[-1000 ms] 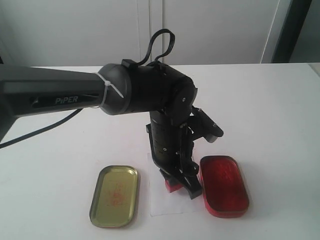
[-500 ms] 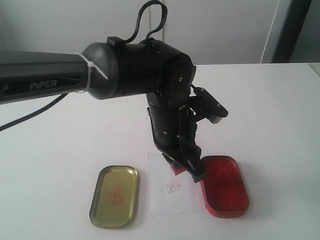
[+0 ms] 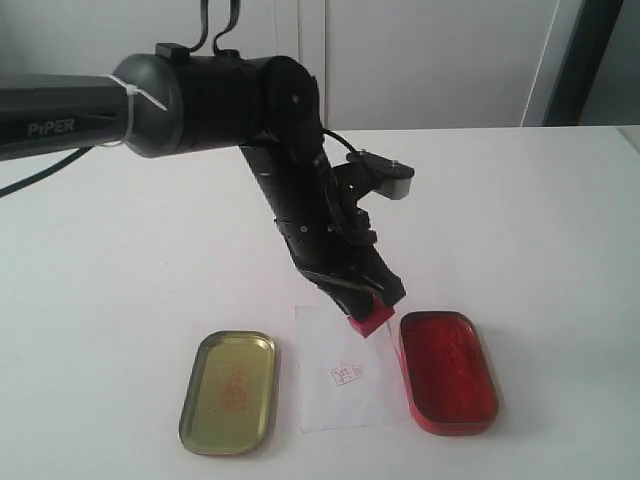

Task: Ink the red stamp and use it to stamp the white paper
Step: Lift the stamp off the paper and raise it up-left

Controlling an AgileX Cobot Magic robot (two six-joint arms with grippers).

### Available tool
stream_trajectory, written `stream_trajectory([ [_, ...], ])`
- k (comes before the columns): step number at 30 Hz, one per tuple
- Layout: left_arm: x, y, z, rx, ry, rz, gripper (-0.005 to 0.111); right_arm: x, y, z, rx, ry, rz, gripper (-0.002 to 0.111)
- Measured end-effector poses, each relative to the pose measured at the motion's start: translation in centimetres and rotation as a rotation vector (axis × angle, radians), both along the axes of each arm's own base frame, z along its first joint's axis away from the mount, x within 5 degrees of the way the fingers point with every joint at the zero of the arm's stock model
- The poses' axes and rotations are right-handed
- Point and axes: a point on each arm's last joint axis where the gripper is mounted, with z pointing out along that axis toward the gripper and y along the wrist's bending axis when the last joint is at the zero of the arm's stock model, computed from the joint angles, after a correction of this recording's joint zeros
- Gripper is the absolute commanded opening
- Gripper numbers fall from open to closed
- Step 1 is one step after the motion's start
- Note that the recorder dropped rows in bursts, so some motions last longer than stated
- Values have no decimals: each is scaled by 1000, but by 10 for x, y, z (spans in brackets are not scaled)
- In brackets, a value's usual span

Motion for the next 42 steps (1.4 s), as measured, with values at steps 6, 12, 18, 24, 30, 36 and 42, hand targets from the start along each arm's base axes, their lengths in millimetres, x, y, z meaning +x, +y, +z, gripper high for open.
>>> stream_trajectory([
  [6,25,23,6,-130,100,58,0,0,0,0,2,0,-1,0],
  [12,40,42,13,-264,194,75,0,0,0,0,2,0,-1,0],
  [18,42,50,7,-394,279,71,0,0,0,0,2,0,-1,0],
  [24,48,69,-7,-415,333,141,0,0,0,0,2,0,-1,0],
  [30,59,88,-17,-415,339,225,0,0,0,0,2,0,-1,0],
  [36,65,106,-28,-404,351,287,0,0,0,0,2,0,-1,0],
  [42,66,118,-39,-394,352,328,0,0,0,0,2,0,-1,0],
])
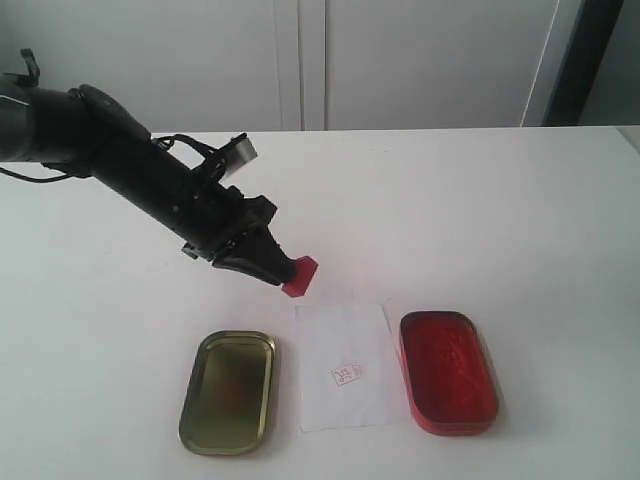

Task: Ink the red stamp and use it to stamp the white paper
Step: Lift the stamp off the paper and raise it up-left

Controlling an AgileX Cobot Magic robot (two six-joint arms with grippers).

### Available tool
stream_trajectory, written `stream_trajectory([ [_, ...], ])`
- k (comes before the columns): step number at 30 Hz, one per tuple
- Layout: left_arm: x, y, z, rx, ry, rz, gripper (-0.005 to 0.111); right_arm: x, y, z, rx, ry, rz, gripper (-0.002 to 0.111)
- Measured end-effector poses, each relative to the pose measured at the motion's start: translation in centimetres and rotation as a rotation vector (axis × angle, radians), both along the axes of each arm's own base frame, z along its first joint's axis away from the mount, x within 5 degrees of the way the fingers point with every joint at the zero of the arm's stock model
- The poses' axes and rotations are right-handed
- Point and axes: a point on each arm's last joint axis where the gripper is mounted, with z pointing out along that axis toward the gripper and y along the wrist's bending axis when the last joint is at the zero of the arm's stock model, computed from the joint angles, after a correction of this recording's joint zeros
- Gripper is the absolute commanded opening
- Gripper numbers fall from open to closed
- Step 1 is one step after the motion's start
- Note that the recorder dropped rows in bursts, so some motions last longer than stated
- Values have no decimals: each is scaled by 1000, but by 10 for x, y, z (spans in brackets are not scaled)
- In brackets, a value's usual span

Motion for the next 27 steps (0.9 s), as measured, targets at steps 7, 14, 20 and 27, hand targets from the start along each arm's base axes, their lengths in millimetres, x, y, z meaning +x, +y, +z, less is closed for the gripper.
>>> stream_trajectory([
  [7,0,14,-10,11,25,34,0,0,0,0,0,0,0,0],
  [14,8,26,-9,-9,25,80,0,0,0,0,0,0,0,0],
  [20,12,26,-25,-12,70,89,0,0,0,0,0,0,0,0],
  [27,14,26,-41,-5,95,108,0,0,0,0,0,0,0,0],
])
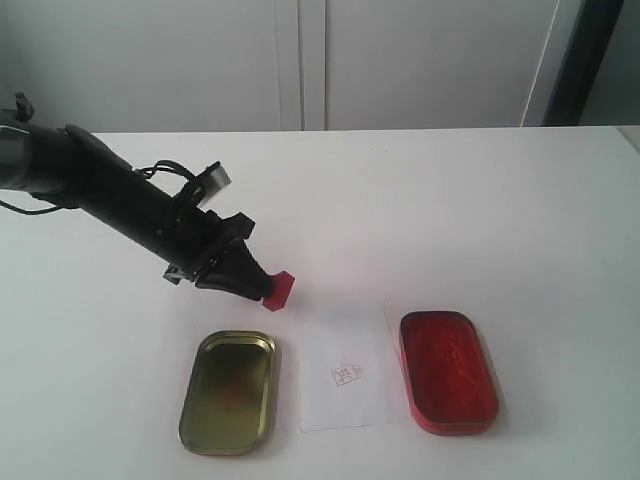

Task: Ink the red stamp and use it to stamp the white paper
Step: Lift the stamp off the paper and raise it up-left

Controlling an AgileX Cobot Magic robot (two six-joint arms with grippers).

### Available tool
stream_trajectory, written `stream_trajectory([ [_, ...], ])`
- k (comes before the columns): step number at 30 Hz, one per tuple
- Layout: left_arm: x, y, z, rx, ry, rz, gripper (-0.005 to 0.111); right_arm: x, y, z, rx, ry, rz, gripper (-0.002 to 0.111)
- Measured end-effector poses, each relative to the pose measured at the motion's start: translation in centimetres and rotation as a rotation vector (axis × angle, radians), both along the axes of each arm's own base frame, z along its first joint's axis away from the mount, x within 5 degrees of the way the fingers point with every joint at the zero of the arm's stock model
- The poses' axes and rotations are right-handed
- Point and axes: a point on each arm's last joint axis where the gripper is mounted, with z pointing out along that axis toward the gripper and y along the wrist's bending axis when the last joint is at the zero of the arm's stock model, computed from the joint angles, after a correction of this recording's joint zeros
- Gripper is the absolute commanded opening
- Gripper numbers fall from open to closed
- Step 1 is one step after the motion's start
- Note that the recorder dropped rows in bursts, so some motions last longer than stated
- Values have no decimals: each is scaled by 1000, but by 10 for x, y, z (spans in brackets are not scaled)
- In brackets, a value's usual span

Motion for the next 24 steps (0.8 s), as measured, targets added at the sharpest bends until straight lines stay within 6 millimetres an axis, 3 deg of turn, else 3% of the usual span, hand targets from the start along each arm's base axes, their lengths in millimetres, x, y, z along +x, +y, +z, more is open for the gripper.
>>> stream_trajectory([
  [11,2,-1,-21,12,40,13,0,0,0,0,0,0,0,0],
  [18,3,0,-22,18,36,21,0,0,0,0,0,0,0,0],
  [20,3,0,-22,22,51,36,4,0,0,0,0,0,0,0],
  [24,4,0,-22,30,72,59,25,0,0,0,0,0,0,0],
])
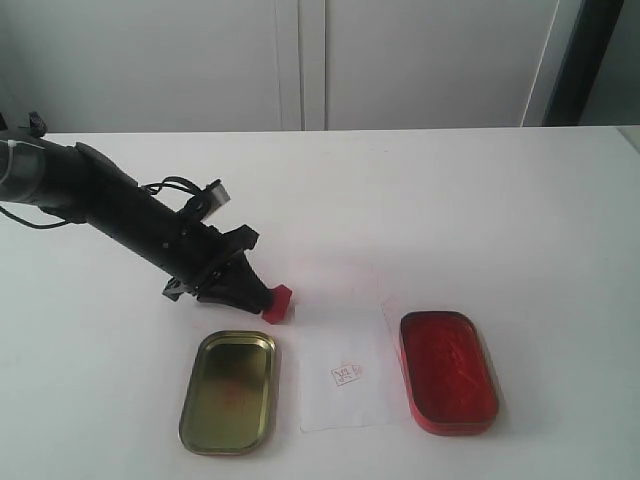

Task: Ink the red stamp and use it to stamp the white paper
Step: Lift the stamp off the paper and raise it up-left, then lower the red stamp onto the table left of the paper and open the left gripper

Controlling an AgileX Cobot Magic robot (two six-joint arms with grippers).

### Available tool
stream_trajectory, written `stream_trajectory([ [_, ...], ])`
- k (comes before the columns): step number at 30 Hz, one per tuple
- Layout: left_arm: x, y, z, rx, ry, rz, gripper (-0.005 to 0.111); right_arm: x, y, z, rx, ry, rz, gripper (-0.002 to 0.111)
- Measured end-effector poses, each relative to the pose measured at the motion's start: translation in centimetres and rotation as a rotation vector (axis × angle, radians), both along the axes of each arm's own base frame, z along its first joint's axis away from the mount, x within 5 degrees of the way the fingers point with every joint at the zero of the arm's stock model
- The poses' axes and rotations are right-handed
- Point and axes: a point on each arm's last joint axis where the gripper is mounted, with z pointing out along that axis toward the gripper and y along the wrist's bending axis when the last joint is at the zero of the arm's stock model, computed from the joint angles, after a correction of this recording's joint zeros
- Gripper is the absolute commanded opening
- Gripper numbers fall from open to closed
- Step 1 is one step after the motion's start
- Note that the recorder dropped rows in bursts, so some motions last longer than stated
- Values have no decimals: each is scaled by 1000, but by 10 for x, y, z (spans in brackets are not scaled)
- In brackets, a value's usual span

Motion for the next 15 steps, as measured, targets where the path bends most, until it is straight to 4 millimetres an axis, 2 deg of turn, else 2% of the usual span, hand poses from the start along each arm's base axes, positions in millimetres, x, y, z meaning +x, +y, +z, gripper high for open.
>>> stream_trajectory([
  [1,0,0,0,0,3,3,30,0,0,0,0,0,0,0],
  [2,0,0,0,4,1,4,40,0,0,0,0,0,0,0],
  [4,1,1,-1,21,-8,4,49,0,0,0,0,0,0,0],
  [15,1,2,-2,28,-12,6,51,0,0,0,0,0,0,0],
])
